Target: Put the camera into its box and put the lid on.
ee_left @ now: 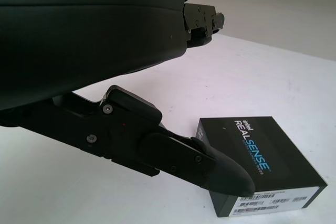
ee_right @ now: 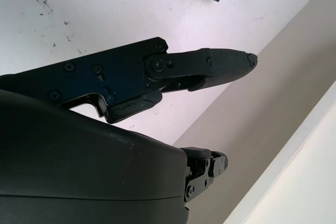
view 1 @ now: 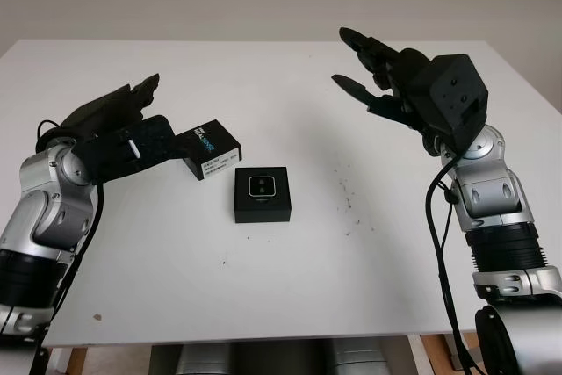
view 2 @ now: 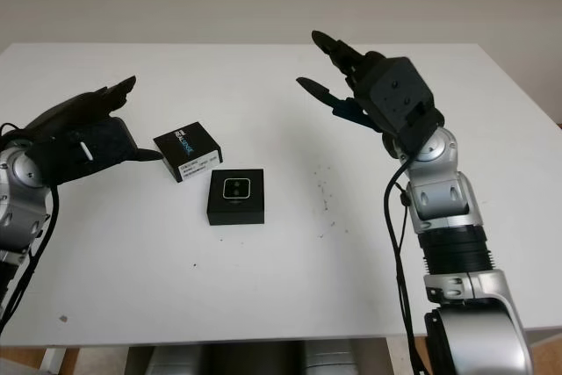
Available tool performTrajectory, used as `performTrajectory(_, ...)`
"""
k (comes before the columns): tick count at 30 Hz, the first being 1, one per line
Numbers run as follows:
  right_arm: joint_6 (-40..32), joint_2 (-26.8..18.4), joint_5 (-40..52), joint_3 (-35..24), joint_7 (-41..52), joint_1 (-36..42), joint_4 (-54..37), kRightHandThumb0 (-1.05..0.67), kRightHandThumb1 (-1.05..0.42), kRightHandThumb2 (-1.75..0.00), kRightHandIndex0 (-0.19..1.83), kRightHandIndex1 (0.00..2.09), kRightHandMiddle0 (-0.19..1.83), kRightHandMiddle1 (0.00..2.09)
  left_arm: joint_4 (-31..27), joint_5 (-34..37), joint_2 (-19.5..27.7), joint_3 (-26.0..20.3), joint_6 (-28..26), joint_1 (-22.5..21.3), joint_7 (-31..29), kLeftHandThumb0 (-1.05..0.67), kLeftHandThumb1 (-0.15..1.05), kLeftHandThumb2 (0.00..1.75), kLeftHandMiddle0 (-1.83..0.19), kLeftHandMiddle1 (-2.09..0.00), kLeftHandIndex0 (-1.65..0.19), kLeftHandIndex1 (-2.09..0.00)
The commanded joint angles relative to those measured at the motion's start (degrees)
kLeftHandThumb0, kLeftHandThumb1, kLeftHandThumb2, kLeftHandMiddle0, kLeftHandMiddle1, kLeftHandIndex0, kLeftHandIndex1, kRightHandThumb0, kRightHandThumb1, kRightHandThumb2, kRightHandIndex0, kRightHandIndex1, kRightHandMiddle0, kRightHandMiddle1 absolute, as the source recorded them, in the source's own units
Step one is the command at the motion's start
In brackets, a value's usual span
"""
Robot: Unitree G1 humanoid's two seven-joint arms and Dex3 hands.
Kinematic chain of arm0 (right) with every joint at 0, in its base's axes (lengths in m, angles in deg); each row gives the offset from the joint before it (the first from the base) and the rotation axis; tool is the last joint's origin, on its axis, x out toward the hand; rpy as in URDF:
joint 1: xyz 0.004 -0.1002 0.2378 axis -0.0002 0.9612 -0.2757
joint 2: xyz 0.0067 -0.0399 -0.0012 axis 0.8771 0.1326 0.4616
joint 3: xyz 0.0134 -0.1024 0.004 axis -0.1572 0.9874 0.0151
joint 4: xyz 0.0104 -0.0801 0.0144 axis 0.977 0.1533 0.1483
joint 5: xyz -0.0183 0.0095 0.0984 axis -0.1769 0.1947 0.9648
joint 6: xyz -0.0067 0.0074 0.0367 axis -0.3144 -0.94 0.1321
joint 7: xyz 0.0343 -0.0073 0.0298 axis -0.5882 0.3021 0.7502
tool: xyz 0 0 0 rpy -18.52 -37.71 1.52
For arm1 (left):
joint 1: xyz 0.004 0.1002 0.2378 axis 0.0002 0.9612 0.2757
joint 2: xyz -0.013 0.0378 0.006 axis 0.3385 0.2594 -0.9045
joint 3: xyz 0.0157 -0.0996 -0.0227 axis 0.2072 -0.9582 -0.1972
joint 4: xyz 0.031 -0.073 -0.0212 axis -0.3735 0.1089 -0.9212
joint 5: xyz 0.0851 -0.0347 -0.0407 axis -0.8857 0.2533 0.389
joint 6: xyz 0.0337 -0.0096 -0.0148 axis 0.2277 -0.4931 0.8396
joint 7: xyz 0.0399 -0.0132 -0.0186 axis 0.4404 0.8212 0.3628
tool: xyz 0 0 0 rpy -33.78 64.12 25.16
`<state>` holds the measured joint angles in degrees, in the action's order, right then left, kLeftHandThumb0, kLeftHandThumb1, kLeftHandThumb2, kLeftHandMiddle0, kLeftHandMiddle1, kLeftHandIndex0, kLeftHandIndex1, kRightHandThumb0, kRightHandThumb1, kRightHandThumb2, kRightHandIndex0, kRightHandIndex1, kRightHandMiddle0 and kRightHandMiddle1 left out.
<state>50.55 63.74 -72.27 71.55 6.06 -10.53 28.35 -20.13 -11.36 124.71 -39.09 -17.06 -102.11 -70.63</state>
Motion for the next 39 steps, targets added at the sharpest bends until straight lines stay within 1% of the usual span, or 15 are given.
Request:
performTrajectory(1,0.6,0.1,0.2,-0.4,-0.6,-0.8,-0.3,-0.75,-1.05,-0.28,0.02,0.05,0.1,0.05,2.4,-0.7,-0.3,1.1,1.1,-2.9,1.3,-0.91,1.01,0.06,0.16,-0.05,0.16,-0.03)
performTrajectory(4,0.4,0.2,0.0,-0.2,-1.1,-0.7,-0.4,-0.75,-1.05,-0.29,0.02,0.05,0.11,0.06,5.1,-0.4,-0.7,2.3,2.1,-4.8,1.2,-0.92,1.01,0.05,0.16,-0.05,0.17,-0.04)
performTrajectory(8,0.3,0.3,0.0,-0.1,-1.7,-1.0,0.0,-0.77,-1.05,-0.28,0.02,0.05,0.11,0.06,5.9,0.5,-0.7,3.1,2.8,-6.2,-0.4,-0.91,0.98,0.05,0.16,-0.05,0.17,-0.04)
performTrajectory(12,0.5,0.5,0.1,0.0,-1.9,-1.2,0.7,-0.76,-1.05,-0.28,0.02,0.05,0.11,0.05,7.1,0.5,-0.2,3.9,5.3,-6.7,-0.9,-0.93,0.99,0.05,0.16,-0.05,0.18,-0.04)
performTrajectory(15,0.5,1.0,0.1,0.1,-2.5,-1.2,0.7,-0.75,-1.05,-0.29,0.02,0.05,0.11,0.05,7.5,0.9,-0.7,4.1,4.8,-7.1,-2.0,-0.91,0.98,0.05,0.18,-0.05,0.19,-0.04)
performTrajectory(20,0.3,2.4,0.6,-0.5,-4.3,-1.1,0.8,-0.74,-1.05,-0.29,0.01,0.05,0.09,0.05,9.2,2.5,-1.2,4.5,5.2,-8.8,-4.6,-0.95,1.0,0.06,0.18,-0.05,0.19,-0.02)
performTrajectory(24,-0.6,3.4,0.8,-1.1,-6.3,-1.1,1.0,-0.77,-1.05,-0.32,-0.08,0.01,0.03,0.02,9.7,3.2,-1.2,5.3,5.6,-10.2,-7.2,-0.97,1.0,0.06,0.18,-0.05,0.19,0.0)
performTrajectory(27,-0.6,4.1,1.2,-1.7,-7.6,-0.8,0.9,-0.76,-1.05,-0.36,-0.15,0.0,-0.02,0.01,10.2,3.2,-1.1,6.1,6.2,-10.9,-8.6,-0.99,1.01,0.06,0.19,-0.05,0.19,0.0)
performTrajectory(31,0.5,5.2,2.2,-2.9,-9.4,-0.1,0.7,-0.77,-1.05,-0.41,-0.19,0.01,-0.1,0.01,12.2,2.5,-1.4,7.2,8.7,-11.1,-7.1,-0.98,1.0,0.05,0.19,-0.01,0.19,0.0)
performTrajectory(33,1.3,5.4,2.7,-3.2,-9.8,0.2,0.9,-0.78,-1.05,-0.45,-0.19,0.0,-0.15,0.0,12.6,1.6,-1.8,7.9,9.0,-11.1,-6.2,-0.97,1.0,0.05,0.19,-0.01,0.19,0.0)
performTrajectory(39,1.1,5.6,4.0,-3.7,-9.2,0.9,1.3,-0.79,-1.05,-0.45,-0.19,0.0,-0.19,0.0,14.4,-1.1,-3.3,9.7,9.8,-10.8,-2.0,-0.93,0.97,0.05,0.17,-0.04,0.19,0.0)
